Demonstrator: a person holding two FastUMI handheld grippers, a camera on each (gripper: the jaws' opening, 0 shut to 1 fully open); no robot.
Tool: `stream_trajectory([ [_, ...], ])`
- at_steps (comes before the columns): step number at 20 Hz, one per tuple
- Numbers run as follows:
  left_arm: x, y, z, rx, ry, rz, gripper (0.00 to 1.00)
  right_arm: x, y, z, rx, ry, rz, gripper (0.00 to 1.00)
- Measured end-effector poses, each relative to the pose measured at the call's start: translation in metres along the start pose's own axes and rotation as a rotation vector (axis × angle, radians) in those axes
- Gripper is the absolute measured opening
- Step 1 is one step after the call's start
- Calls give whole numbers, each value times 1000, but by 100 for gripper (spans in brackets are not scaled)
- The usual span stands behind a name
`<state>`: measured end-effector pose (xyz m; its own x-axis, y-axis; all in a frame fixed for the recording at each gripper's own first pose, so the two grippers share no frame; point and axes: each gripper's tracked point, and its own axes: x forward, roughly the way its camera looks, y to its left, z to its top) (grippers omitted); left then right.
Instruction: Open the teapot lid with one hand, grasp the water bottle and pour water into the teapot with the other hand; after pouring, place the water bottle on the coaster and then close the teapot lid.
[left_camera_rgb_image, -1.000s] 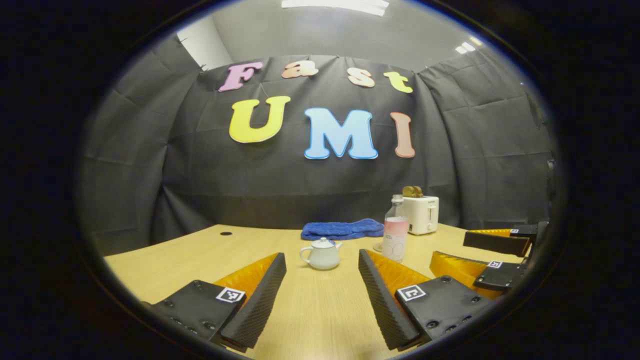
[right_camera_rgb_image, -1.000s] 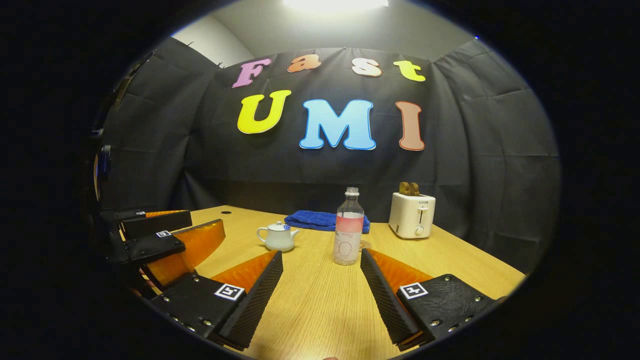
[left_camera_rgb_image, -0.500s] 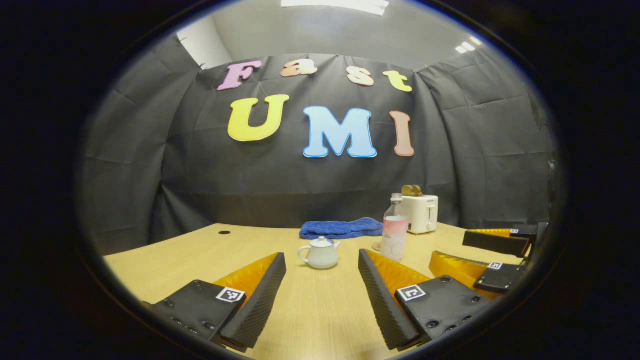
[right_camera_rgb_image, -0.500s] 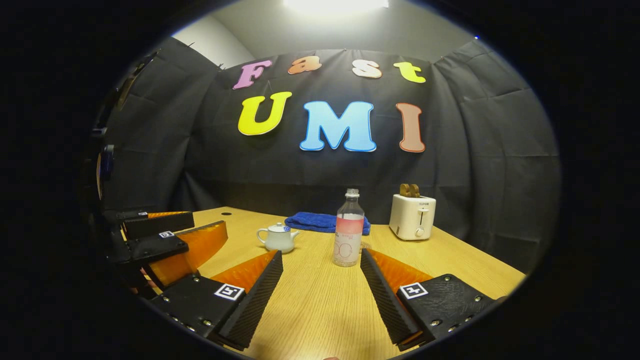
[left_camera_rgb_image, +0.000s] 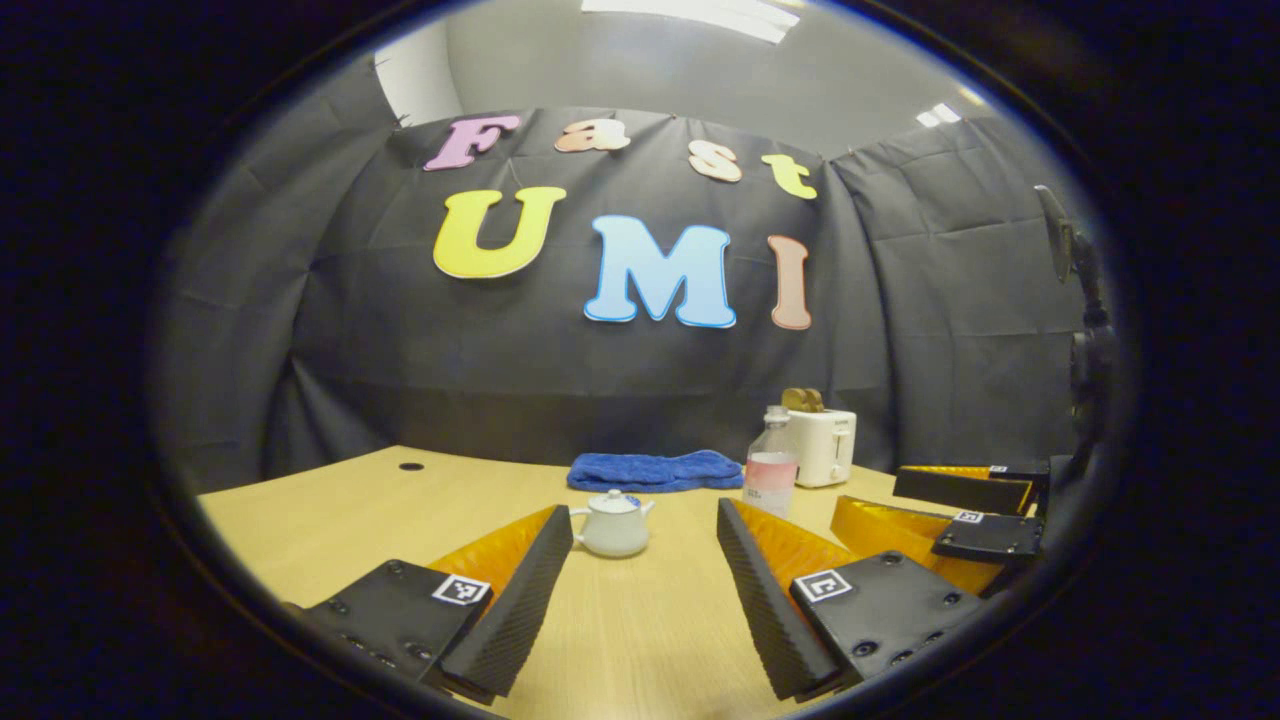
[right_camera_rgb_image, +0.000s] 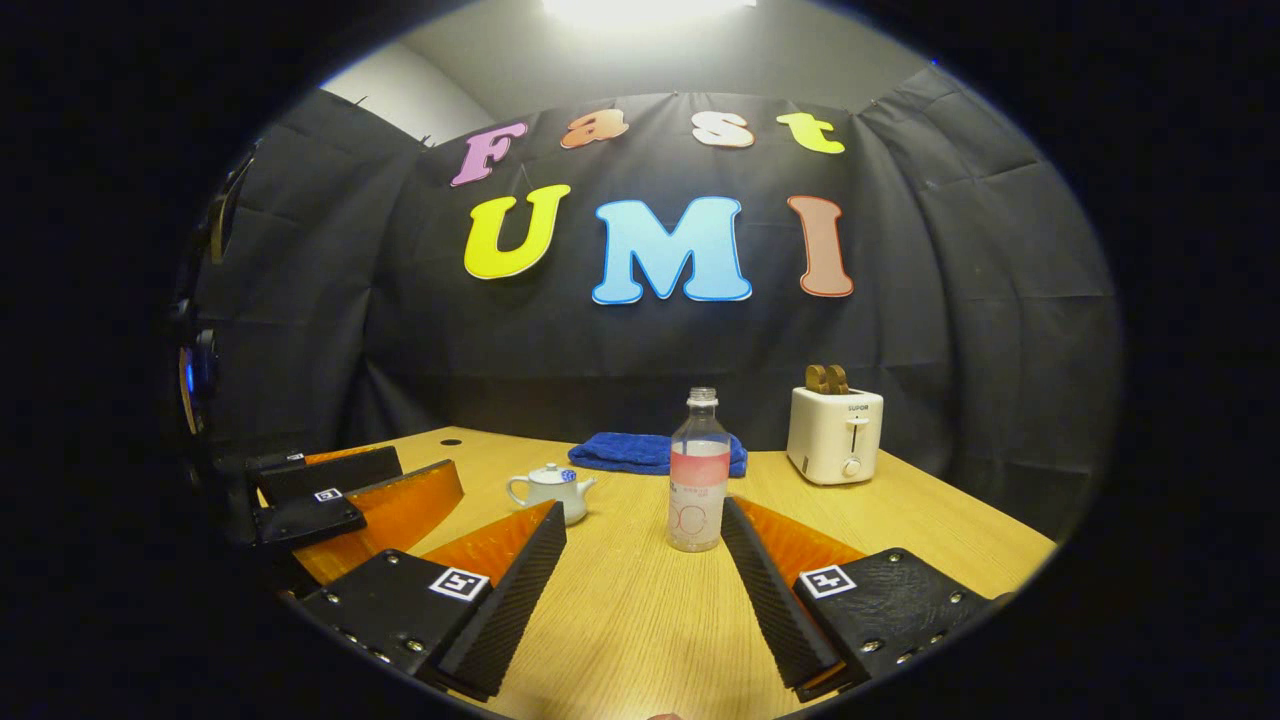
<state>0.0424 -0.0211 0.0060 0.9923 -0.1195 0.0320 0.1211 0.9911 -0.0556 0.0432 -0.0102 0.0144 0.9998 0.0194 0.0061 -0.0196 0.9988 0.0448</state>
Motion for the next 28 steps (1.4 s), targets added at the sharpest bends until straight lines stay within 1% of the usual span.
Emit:
stream_trajectory([
  [3, 21, 7, -4, 0, 12, -10, 96, 17, -11, 2, -14, 6, -36, 97],
  [5, 34, 16, -1, 3, 6, 0, 96, 28, -16, 4, -29, 6, -55, 97],
  [9, 59, 25, -4, 1, 21, -8, 96, 48, -22, 4, -48, 26, -73, 97],
  [14, 93, 31, -9, 45, 49, -27, 96, 75, -28, 11, -43, 39, -91, 97],
  [19, 126, 29, -16, 95, 70, -50, 96, 105, -36, 4, -52, 95, -116, 97],
  [24, 157, 31, -28, 83, 115, -70, 96, 131, -48, -3, -36, 133, -148, 97],
  [26, 170, 32, -35, 59, 131, -80, 96, 140, -51, -5, -26, 137, -146, 97],
  [28, 182, 34, -36, 65, 139, -84, 96, 149, -57, -9, -23, 149, -151, 97],
])
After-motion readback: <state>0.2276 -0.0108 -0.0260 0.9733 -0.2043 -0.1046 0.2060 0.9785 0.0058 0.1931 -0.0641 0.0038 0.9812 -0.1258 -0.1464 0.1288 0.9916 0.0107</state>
